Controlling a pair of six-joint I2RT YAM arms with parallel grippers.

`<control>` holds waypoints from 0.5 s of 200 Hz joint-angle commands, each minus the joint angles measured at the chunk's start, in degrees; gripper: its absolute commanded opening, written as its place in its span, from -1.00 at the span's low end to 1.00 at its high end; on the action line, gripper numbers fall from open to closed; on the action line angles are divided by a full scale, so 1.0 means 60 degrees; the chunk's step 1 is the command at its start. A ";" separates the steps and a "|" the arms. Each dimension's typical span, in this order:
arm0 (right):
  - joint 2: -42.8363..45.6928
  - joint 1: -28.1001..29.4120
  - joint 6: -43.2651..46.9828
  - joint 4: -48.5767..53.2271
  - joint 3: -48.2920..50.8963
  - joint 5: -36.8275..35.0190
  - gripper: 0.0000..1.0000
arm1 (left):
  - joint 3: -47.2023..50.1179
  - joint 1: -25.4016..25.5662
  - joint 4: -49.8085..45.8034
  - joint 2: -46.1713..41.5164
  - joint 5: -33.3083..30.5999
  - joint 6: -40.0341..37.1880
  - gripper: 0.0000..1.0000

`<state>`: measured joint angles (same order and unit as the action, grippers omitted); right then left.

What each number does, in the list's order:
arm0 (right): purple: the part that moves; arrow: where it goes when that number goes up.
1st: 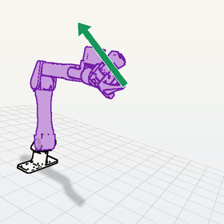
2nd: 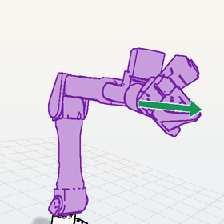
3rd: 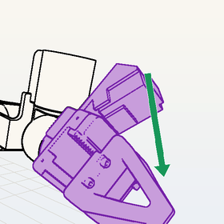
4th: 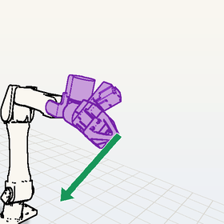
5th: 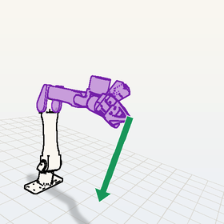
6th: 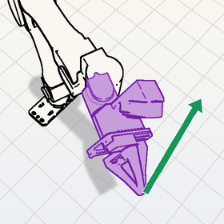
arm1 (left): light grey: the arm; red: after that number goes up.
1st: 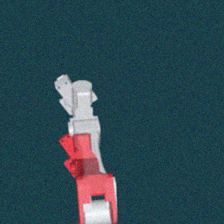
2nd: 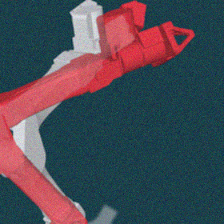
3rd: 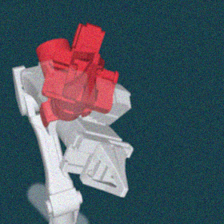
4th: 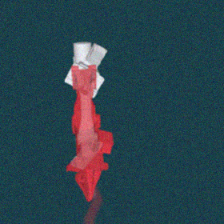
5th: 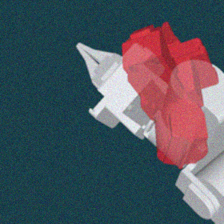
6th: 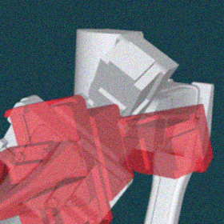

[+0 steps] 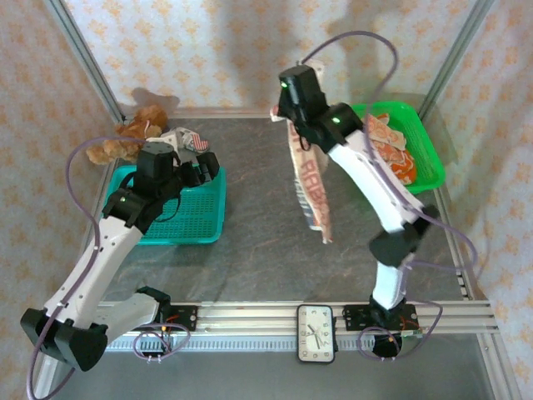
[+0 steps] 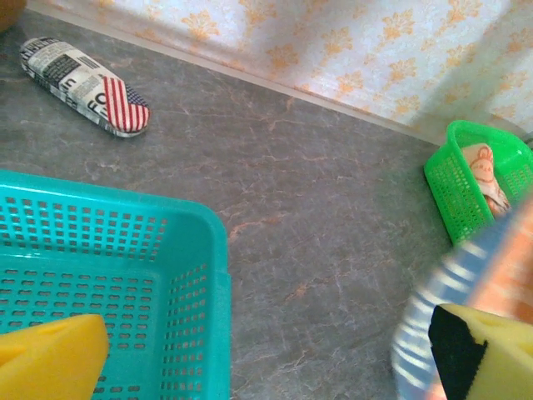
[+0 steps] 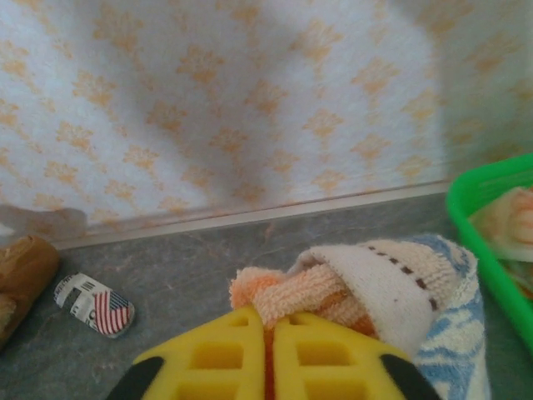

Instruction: Fold and stack the towels

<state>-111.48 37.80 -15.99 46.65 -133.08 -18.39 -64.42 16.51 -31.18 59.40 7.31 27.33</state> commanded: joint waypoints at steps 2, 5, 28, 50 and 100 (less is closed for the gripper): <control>-0.2071 -0.0145 -0.0086 0.0655 -0.2375 0.0813 0.06 | 0.0142 0.0063 -0.0637 -0.0477 -0.0398 -0.0157 0.99; -0.2383 -0.0157 -0.0109 0.0808 -0.2808 0.0832 0.17 | 0.0146 0.0061 -0.0698 -0.0513 -0.0405 -0.0151 0.99; -0.3608 -0.0299 -0.0333 0.1439 -0.4459 0.1340 0.35 | 0.0215 0.0071 -0.1029 -0.0764 -0.0444 -0.0100 0.99; -0.3177 -0.0412 -0.0434 0.1146 -0.3415 0.1551 0.35 | 0.0363 0.0067 -0.1108 -0.0817 -0.0354 0.0160 0.99; -0.0173 -0.0835 -0.0231 -0.0483 0.2191 0.1572 0.35 | 0.0367 0.0638 -0.0973 0.0145 -0.0205 0.0914 0.86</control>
<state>-123.98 34.83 -17.28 49.80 -133.01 -9.41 -61.80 17.37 -35.62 56.90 6.83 29.85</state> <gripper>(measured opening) 0.677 0.956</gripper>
